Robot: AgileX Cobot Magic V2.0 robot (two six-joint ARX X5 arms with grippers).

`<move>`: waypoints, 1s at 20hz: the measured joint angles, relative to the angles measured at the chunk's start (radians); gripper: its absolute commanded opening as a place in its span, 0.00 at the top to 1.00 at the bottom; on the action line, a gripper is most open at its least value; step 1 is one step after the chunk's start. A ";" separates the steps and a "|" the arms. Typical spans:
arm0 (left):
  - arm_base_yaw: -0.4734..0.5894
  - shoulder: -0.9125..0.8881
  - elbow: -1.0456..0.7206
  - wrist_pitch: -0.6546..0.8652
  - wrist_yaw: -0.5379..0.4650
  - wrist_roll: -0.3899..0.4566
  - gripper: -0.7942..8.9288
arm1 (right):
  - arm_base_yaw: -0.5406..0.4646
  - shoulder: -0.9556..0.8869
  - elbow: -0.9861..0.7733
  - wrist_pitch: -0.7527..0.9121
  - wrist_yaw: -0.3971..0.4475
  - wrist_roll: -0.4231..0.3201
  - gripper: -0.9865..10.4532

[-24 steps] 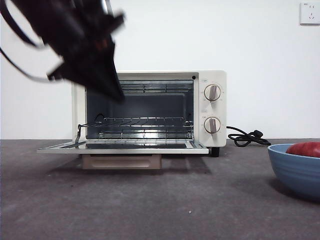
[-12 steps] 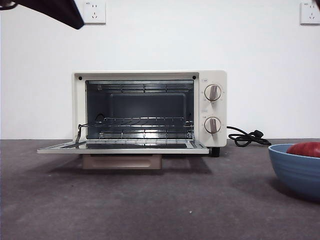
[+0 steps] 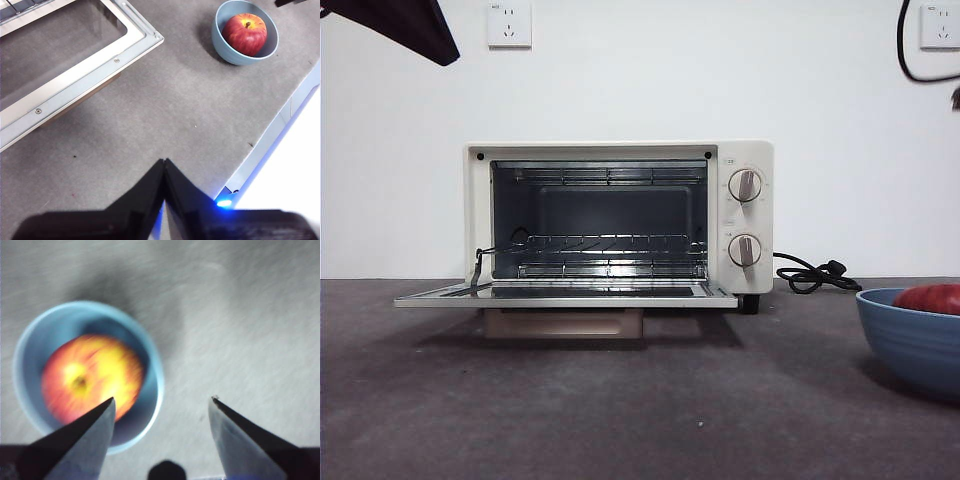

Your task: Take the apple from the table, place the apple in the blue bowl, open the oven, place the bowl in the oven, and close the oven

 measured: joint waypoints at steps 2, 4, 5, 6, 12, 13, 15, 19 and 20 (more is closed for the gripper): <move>0.000 -0.002 0.000 -0.017 0.000 0.000 0.92 | -0.001 0.023 0.000 0.005 0.003 -0.004 0.64; 0.000 -0.003 0.000 -0.024 0.000 0.000 0.92 | -0.001 0.043 0.000 0.008 0.003 -0.012 0.64; 0.000 -0.003 0.000 -0.024 0.000 0.000 0.92 | -0.001 0.056 0.000 0.011 0.003 -0.013 0.64; 0.000 -0.003 0.000 -0.024 0.000 0.000 0.92 | -0.001 0.071 0.000 0.015 0.005 -0.015 0.64; 0.000 -0.015 0.000 -0.027 0.000 0.000 0.92 | -0.001 0.153 0.000 0.046 0.036 -0.019 0.64; 0.000 -0.021 0.000 -0.027 0.000 0.000 0.92 | -0.001 0.170 0.000 0.048 0.036 -0.019 0.64; 0.000 -0.030 0.000 -0.027 0.000 0.000 0.92 | -0.001 0.195 0.000 0.051 0.036 -0.019 0.65; 0.000 -0.033 0.000 -0.027 0.000 0.000 0.92 | -0.001 0.204 0.000 0.055 0.032 -0.024 0.92; 0.000 -0.034 0.000 -0.027 0.000 0.000 0.92 | -0.001 0.204 0.000 0.056 0.018 -0.027 0.92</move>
